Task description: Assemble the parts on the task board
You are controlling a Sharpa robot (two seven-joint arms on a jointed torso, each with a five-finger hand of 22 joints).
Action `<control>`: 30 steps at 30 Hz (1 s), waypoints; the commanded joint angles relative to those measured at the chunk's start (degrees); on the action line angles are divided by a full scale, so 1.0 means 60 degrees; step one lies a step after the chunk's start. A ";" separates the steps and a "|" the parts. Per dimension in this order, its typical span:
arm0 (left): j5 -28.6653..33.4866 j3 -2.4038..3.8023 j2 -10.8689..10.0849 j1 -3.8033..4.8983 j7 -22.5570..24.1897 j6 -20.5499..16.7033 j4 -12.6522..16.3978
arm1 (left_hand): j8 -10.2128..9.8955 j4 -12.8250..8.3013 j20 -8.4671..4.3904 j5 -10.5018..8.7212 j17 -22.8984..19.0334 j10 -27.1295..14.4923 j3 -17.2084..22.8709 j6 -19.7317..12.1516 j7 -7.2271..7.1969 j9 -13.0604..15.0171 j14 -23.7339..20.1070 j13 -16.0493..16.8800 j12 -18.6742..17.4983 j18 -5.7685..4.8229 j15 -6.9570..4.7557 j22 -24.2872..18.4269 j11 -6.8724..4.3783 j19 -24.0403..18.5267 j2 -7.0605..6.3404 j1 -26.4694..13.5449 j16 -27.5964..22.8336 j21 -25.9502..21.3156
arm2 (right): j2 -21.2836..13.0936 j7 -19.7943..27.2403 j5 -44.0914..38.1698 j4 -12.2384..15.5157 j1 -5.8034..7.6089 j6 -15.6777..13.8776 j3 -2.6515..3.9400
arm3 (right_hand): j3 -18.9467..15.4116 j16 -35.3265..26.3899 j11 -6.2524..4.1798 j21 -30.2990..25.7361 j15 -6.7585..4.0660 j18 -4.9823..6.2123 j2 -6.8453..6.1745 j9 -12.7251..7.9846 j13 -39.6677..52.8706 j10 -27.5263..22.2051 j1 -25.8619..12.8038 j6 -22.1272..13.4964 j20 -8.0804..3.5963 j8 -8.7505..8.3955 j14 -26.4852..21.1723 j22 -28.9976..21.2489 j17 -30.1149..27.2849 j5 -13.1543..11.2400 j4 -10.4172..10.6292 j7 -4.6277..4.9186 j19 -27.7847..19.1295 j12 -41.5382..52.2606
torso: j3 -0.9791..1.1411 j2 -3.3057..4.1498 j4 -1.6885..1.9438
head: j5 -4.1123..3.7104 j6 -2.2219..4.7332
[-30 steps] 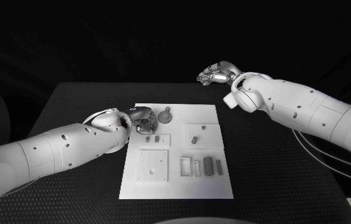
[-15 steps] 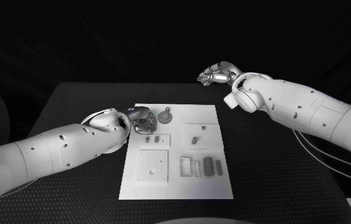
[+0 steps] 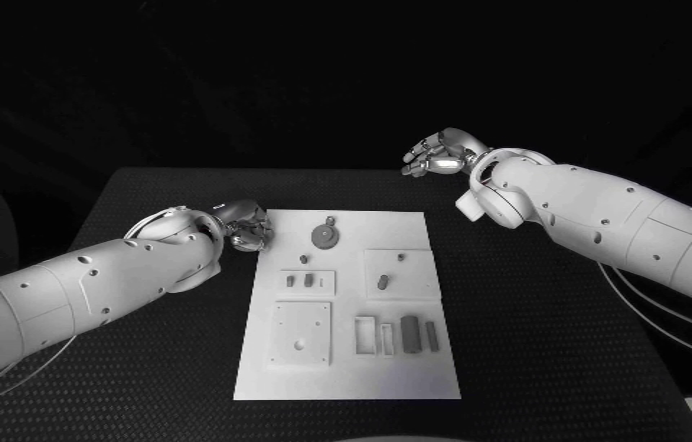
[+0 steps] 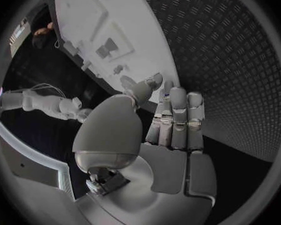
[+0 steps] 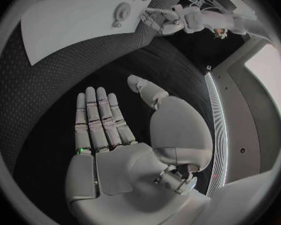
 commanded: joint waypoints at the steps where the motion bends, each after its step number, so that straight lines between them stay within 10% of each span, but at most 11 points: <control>1: 0.2736 0.0027 -0.0094 0.0202 0.0329 -0.0284 -0.0180 | 0.0093 0.0031 -0.0295 0.0036 -0.0201 0.0145 0.0086 0.0073 0.0089 0.0024 -0.0236 0.0046 0.0055 0.0119 0.0001 -0.0073 -0.0034 -0.0193 0.0023 -0.0068 -0.0392 -0.0227 | -0.0149 -0.0086 -0.1854 0.0126 -0.0056 0.0846 -0.0010 | 0.0032 0.0070 -0.0017 -0.0001 -0.0028 0.0029 0.0009 0.0013 0.0016 0.0093 0.0176 0.0115 0.0000 0.0062 0.0131 0.0016 0.0047 -0.0167 -0.0119 0.0044 0.0130 0.0034 | 0.0012 -0.0003 0.0015 | -0.0017 0.0078; 7: 0.5511 0.0068 -0.0403 0.0496 0.1017 -0.0716 -0.0122 | 0.0203 0.0099 -0.0231 -0.0013 -0.0841 0.0334 0.0129 -0.0050 0.0258 0.0039 -0.0507 0.0182 0.0353 -0.0094 0.0025 -0.0402 -0.0057 -0.0483 0.0000 -0.0393 -0.1689 -0.0891 | -0.0711 -0.0024 -0.3366 0.0699 -0.0221 0.1035 -0.0169 | 0.0240 0.0500 -0.0214 0.0219 -0.0386 0.0303 0.0016 0.0051 0.0075 0.0550 0.0425 0.0432 -0.0013 0.0205 0.0822 0.0098 0.0419 -0.0724 -0.0178 -0.0155 0.0925 0.0255 | -0.0024 -0.0014 0.0049 | -0.0219 0.0149; 14: 0.9467 0.0355 -0.0836 0.0636 0.2184 -0.0449 0.0581 | 0.0243 0.0307 -0.0227 -0.0198 -0.0988 0.0041 -0.0020 -0.0128 0.0391 0.0026 -0.0463 0.0167 0.0367 -0.0165 0.0118 -0.0496 0.0036 -0.0472 0.0011 -0.0777 -0.2094 -0.1093 | -0.1399 0.0008 -0.5144 0.1686 -0.0499 0.0831 -0.0400 | 0.0564 0.1454 -0.0367 0.1047 -0.1121 0.0512 -0.0159 0.0070 0.0129 0.0884 0.0681 0.0665 -0.0387 0.0285 0.2335 0.0349 0.1225 -0.0826 -0.0013 -0.0188 0.2673 0.0382 | -0.0022 -0.0026 0.0027 | -0.0440 0.0214; 22: 1.0442 0.0355 -0.1033 0.0776 0.2515 -0.0266 0.1170 | 0.0373 0.0247 -0.0082 -0.0056 -0.1317 -0.0242 -0.0771 -0.0186 0.0150 0.0016 -0.0650 0.0036 0.0279 -0.0255 0.0278 -0.0708 0.0058 -0.0746 0.0158 -0.1645 -0.3219 -0.1700 | -0.1574 -0.0263 -0.7029 0.2409 -0.0705 0.0604 -0.0719 | 0.0875 0.2014 -0.0606 0.1690 -0.1598 0.0512 -0.0341 0.0073 0.0204 0.1355 0.0656 0.0851 -0.1031 0.0330 0.3487 0.0542 0.2106 -0.1470 0.0288 -0.0231 0.4062 0.0246 | 0.0003 -0.0084 0.0046 | -0.0544 0.0246; 30: 1.0742 0.0352 -0.0904 0.0777 0.2460 -0.0314 0.1511 | 0.0392 0.0157 0.0177 -0.0123 -0.1513 -0.0192 -0.0987 -0.0297 0.0240 -0.0035 -0.0840 -0.0031 0.0265 -0.0258 0.0559 -0.0831 0.0081 -0.1005 0.0203 -0.1876 -0.4147 -0.2158 | -0.1593 -0.0712 -0.8037 0.2793 -0.0993 0.0275 -0.0877 | 0.1242 0.2235 -0.0708 0.1976 -0.1712 0.0512 -0.0719 0.0039 0.0271 0.1682 0.0675 0.1074 -0.1264 0.0359 0.3872 0.0753 0.2589 -0.2109 0.0611 -0.0316 0.4534 -0.0030 | -0.0069 -0.0205 0.0148 | -0.0676 0.0148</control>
